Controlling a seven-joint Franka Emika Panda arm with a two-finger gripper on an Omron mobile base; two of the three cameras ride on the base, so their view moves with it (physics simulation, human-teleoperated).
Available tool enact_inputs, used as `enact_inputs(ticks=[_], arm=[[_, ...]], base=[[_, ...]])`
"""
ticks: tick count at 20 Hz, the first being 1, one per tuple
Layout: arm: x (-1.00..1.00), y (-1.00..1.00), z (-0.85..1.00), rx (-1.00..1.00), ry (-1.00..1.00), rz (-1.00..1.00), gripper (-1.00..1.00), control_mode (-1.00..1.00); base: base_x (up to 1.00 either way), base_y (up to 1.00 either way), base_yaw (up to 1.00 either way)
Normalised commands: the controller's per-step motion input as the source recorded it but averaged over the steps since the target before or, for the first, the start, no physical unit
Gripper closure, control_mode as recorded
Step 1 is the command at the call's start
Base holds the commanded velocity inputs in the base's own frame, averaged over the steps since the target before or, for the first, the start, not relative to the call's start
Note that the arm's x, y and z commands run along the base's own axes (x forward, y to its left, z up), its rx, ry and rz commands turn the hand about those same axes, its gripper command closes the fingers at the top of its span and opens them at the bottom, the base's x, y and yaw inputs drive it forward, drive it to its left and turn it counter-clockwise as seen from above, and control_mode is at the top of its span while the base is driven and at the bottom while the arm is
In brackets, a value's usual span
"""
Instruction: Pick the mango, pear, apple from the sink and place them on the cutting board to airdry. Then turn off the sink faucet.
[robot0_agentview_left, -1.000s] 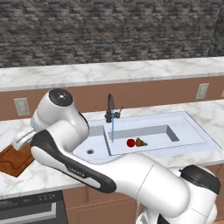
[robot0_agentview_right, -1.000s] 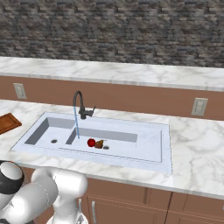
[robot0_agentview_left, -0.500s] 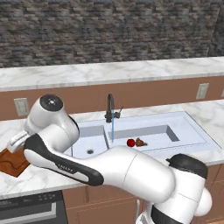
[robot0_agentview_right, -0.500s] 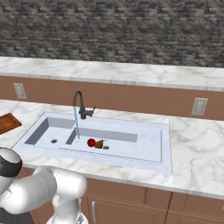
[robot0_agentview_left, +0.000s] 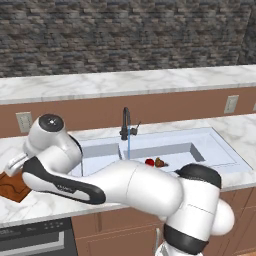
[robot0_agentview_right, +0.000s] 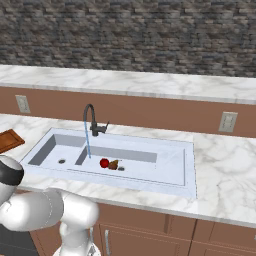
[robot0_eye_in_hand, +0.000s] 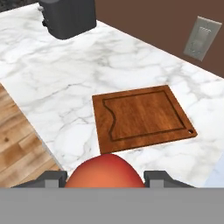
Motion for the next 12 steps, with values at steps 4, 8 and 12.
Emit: enact_inputs(ticks=[4, 8, 12], arm=[[0.2, 0.19, -0.25, 0.0, 0.01, 0.0, 1.0, -1.0], [0.08, 0.2, -0.21, -0.02, 0.0, 0.0, 1.0, -1.0], [0.05, 0.17, -0.2, -0.03, 0.0, 0.0, 1.0, -1.0]], base=[[0.0, 0.0, 0.0], [0.0, 0.0, 0.0], [0.0, 0.0, 0.0]])
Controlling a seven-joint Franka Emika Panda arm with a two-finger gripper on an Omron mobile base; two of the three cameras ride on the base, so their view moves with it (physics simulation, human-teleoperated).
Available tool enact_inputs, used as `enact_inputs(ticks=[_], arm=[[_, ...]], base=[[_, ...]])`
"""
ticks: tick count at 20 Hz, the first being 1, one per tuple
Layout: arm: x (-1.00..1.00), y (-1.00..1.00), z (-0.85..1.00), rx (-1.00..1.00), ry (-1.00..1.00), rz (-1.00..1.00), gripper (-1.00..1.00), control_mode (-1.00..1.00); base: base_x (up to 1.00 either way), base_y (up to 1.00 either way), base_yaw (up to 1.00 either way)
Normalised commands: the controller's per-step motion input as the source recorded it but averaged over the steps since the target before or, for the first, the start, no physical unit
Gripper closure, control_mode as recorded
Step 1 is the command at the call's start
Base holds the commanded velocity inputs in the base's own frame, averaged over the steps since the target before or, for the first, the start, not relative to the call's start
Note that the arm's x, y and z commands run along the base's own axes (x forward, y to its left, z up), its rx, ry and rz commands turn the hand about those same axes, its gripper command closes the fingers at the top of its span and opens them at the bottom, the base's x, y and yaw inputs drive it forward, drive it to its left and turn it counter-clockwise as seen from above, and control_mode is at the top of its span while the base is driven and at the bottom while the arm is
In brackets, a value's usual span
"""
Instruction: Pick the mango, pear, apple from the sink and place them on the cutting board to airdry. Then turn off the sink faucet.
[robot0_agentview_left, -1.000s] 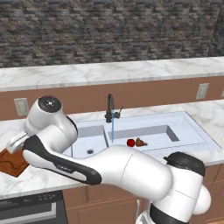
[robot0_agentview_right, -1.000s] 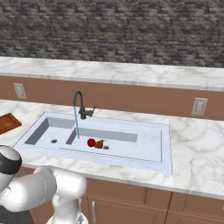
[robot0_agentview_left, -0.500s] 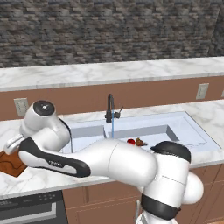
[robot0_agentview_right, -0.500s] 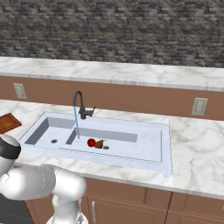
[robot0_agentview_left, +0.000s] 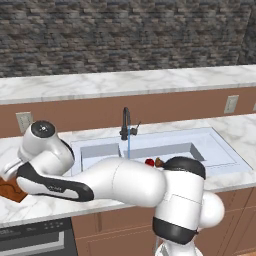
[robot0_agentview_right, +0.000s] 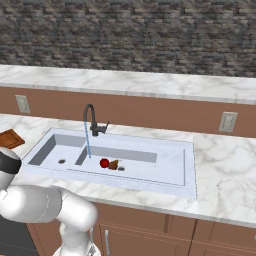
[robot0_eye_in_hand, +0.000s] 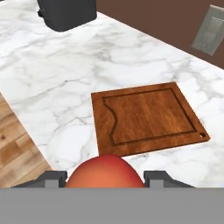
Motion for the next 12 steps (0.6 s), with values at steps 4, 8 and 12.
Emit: enact_inputs(ticks=[4, 8, 12], arm=[[0.11, 0.11, -0.21, -0.01, 0.0, 0.0, 1.0, -1.0], [0.18, 0.09, -0.23, 0.0, 0.01, 0.0, 1.0, -1.0], [0.23, 0.15, -0.29, 0.0, 0.02, 0.0, 1.0, -1.0]], base=[[0.0, 0.0, 0.0], [0.0, 0.0, 0.0], [0.0, 0.0, 0.0]])
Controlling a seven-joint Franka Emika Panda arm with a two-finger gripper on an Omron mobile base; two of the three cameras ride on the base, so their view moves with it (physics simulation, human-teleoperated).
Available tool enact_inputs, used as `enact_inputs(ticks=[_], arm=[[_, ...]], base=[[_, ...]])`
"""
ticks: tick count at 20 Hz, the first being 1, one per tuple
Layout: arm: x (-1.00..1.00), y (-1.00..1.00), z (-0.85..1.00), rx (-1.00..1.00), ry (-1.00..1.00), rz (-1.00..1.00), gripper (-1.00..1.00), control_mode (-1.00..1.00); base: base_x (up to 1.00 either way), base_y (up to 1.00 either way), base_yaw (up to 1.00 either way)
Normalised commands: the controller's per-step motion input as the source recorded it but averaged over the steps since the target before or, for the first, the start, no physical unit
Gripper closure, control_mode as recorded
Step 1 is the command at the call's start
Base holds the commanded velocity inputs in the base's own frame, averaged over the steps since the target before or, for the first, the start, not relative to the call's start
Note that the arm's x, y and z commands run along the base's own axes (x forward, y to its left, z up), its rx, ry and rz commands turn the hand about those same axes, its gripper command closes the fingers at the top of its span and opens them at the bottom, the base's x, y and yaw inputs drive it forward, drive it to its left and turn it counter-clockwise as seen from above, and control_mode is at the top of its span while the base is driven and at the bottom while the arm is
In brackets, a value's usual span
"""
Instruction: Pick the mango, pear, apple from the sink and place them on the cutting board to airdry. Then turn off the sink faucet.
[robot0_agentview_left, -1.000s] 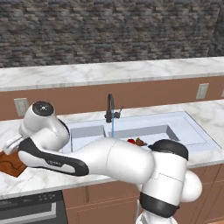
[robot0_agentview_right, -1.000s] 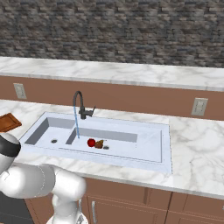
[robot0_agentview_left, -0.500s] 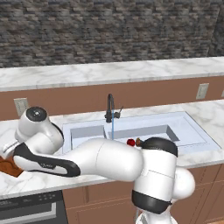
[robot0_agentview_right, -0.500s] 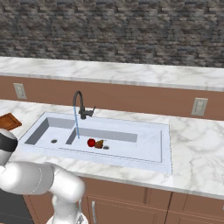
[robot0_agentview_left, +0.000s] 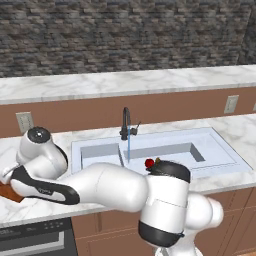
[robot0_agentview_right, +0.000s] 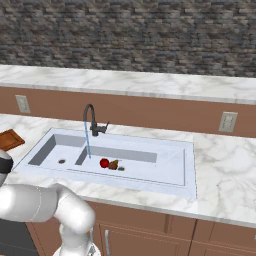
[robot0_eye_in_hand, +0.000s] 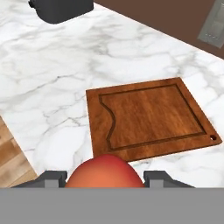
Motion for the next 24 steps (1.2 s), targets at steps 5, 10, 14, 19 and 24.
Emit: enact_inputs(ticks=[5, 10, 14, 19, 24], arm=[[0.21, 0.16, -0.28, 0.0, 0.02, 0.0, 1.0, -1.0], [0.19, 0.16, -0.28, 0.0, 0.02, 0.0, 1.0, -1.0], [0.16, 0.22, -0.19, 0.0, 0.0, 0.0, 1.0, -1.0], [0.19, 0.21, -0.19, 0.0, 0.0, 0.0, 1.0, -1.0], [0.2, 0.16, -0.24, -0.02, 0.01, 0.0, 1.0, -1.0]], base=[[0.0, 0.0, 0.0], [0.0, 0.0, 0.0], [0.0, 0.0, 0.0], [0.0, 0.0, 0.0], [0.0, 0.0, 0.0]])
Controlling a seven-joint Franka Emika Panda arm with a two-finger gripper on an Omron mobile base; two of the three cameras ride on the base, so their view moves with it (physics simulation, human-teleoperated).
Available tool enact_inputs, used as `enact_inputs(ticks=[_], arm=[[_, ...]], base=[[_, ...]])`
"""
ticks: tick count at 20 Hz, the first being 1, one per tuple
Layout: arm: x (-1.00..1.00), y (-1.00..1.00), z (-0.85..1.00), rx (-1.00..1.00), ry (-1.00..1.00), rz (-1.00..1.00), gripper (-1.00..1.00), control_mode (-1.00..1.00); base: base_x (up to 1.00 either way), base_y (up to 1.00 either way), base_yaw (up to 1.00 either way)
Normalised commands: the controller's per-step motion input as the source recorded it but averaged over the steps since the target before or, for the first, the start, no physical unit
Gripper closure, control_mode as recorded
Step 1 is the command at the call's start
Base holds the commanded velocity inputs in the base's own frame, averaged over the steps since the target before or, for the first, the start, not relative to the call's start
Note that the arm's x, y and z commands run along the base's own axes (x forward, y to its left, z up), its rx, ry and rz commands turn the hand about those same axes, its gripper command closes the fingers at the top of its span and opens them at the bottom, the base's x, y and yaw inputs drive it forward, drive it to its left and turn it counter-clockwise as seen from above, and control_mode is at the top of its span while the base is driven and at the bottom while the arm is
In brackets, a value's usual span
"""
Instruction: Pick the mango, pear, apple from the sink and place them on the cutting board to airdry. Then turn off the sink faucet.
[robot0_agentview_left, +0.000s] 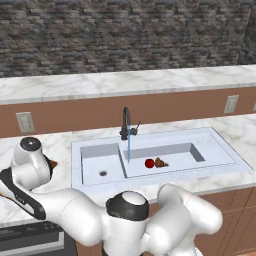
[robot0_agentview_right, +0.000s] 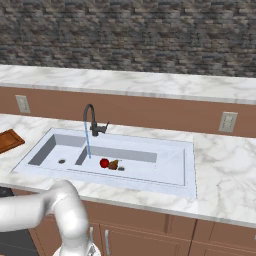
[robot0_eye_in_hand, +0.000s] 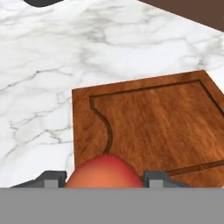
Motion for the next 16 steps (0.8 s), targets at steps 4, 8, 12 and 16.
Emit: enact_inputs(ticks=[4, 8, 12, 16], arm=[[0.2, 0.18, -0.25, 0.0, 0.02, 0.0, 1.0, -1.0], [0.18, 0.21, -0.23, 0.0, 0.01, 0.0, 1.0, -1.0], [0.2, 0.24, -0.25, -0.01, 0.01, 0.0, 1.0, -1.0], [0.19, 0.31, -0.25, -0.02, 0.01, 0.0, 1.0, -1.0]], base=[[0.0, 0.0, 0.0], [0.0, 0.0, 0.0], [0.0, 0.0, 0.0], [0.0, 0.0, 0.0]])
